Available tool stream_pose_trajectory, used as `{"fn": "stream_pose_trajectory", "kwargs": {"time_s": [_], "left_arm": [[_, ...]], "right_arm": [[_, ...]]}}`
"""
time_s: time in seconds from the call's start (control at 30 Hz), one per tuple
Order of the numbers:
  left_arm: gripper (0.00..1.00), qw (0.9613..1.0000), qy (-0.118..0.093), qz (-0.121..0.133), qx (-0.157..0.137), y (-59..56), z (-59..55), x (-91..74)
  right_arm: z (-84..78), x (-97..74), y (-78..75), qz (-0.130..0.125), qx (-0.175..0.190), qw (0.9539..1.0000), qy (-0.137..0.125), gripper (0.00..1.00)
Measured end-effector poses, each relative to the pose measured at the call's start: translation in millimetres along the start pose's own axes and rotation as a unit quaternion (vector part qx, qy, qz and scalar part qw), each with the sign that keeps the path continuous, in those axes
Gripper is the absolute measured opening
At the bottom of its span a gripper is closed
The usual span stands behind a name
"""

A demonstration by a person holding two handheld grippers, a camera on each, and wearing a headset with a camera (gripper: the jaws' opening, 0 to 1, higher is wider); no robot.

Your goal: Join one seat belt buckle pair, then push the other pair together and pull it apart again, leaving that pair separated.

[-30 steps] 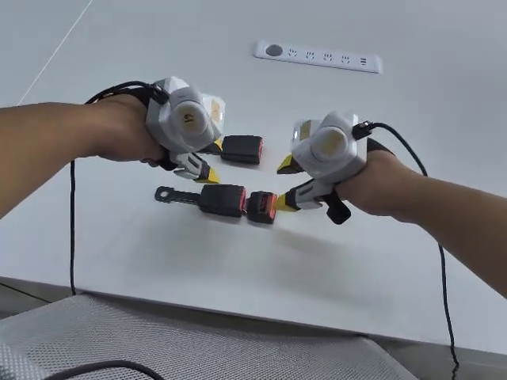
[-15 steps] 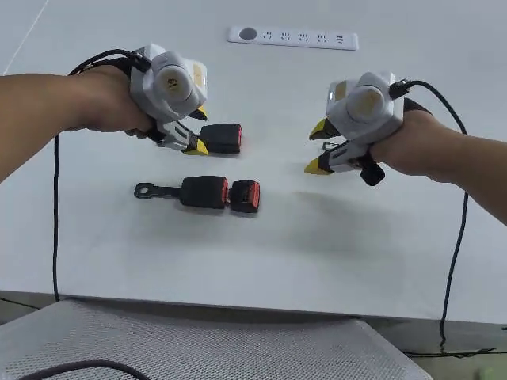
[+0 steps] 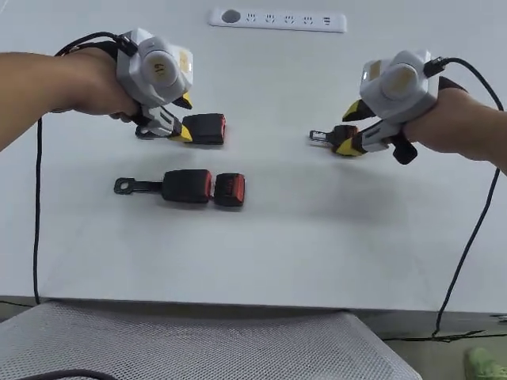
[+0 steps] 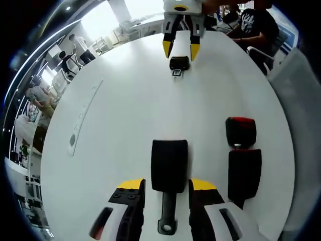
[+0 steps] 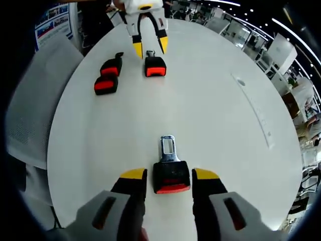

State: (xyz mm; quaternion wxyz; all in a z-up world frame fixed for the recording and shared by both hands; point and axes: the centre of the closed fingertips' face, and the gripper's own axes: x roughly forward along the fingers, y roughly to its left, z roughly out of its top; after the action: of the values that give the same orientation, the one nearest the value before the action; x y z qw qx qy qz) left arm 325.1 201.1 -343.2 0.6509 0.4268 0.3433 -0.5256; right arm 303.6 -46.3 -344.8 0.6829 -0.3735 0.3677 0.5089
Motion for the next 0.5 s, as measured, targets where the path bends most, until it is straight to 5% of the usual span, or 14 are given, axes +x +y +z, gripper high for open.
{"fn": "stream_pose_trajectory", "kwargs": {"time_s": [0.23,0.5], "left_arm": [[0.33,0.9997,0.014,-0.019,0.008,-2.4,-3.5,9.9],[0.31,0.9992,0.014,-0.034,0.012,-3.3,-1.8,14.3]], "right_arm": [[-18.1,8.4,-0.9,0.015,0.009,0.9997,0.014,0.37],[-16.4,15.2,-0.6,0.026,0.006,0.9996,0.013,0.36]]}}
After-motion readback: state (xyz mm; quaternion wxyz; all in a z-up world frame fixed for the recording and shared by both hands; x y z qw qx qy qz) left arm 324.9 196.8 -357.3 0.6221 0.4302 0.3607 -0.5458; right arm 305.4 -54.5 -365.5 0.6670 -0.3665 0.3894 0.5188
